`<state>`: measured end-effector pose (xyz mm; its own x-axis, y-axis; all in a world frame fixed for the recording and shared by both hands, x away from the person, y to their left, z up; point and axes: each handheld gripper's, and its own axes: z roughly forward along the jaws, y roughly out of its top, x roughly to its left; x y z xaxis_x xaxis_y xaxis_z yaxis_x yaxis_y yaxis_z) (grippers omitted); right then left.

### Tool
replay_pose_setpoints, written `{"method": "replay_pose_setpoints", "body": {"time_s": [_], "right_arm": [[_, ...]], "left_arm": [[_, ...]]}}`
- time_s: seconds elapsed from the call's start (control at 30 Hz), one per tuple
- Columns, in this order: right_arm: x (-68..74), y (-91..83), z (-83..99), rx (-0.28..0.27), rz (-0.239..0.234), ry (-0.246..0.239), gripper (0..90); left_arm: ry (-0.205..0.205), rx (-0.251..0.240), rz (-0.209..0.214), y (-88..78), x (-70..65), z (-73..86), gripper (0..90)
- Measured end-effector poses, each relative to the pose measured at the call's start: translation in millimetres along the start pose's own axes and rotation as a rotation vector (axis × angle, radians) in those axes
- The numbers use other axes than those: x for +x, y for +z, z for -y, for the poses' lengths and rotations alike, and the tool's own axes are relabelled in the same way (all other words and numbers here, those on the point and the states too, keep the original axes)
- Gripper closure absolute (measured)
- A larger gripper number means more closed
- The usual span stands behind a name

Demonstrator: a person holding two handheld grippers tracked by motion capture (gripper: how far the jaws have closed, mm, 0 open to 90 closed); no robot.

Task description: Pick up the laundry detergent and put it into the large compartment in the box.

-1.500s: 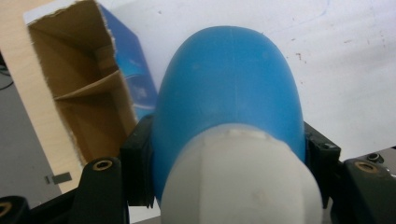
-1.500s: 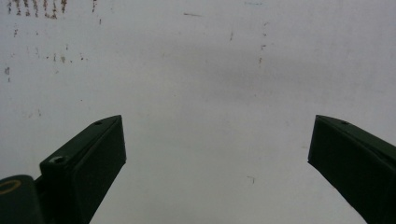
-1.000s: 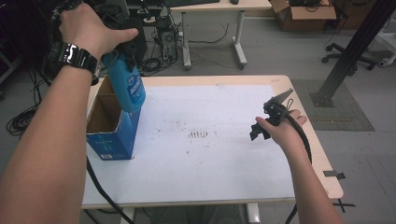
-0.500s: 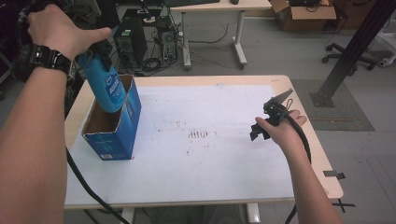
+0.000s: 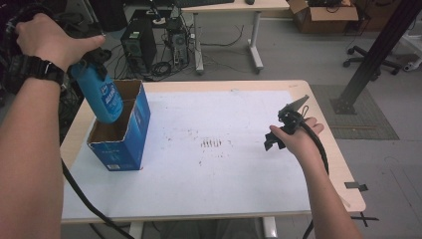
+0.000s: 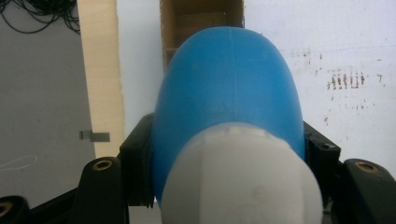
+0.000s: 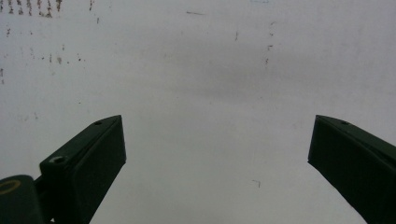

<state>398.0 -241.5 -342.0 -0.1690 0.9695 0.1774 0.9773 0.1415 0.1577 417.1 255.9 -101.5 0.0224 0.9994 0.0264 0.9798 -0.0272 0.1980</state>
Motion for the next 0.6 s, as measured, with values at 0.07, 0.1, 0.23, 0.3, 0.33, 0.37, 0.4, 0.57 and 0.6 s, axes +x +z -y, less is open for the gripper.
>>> {"method": "replay_pose_setpoints", "body": {"time_s": [0.07, 0.1, 0.23, 0.3, 0.33, 0.37, 0.4, 0.57, 0.6], "right_arm": [[0.4, -0.2, -0.1, 0.004, 0.000, 0.000, 4.2], [0.5, -0.1, 0.0, 0.004, 0.001, -0.001, 4.2], [0.2, 0.4, 0.4, 0.006, 0.002, 0.000, 4.2], [0.1, 0.9, 0.5, 0.006, 0.003, 0.000, 4.2], [0.1, 1.2, 0.5, 0.007, 0.003, 0.001, 4.2], [0.3, 1.7, 0.4, 0.008, 0.003, -0.001, 4.2], [0.2, 2.0, 0.4, 0.007, 0.003, -0.004, 4.2], [0.7, 3.8, 0.2, 0.011, 0.002, -0.006, 4.2], [0.5, 3.9, 0.1, 0.012, 0.003, -0.007, 4.2]], "left_arm": [[-0.001, 0.002, 0.001, 3.6, 0.4, 0.0, 37.3], [0.001, 0.004, 0.001, 5.6, 0.6, 0.0, 37.3], [0.004, 0.017, 0.001, 15.6, 0.8, 0.5, 37.3], [0.003, 0.021, 0.003, 20.2, 1.0, 1.0, 37.3], [0.003, 0.024, 0.002, 23.7, 1.2, 1.3, 37.3], [0.005, 0.027, 0.002, 25.9, 1.3, 1.5, 37.3], [0.003, 0.030, 0.001, 28.8, 1.3, 1.8, 37.3], [-0.006, 0.044, 0.007, 43.4, 3.9, 3.6, 37.3], [-0.006, 0.046, 0.008, 45.4, 4.4, 3.9, 37.3]]}}
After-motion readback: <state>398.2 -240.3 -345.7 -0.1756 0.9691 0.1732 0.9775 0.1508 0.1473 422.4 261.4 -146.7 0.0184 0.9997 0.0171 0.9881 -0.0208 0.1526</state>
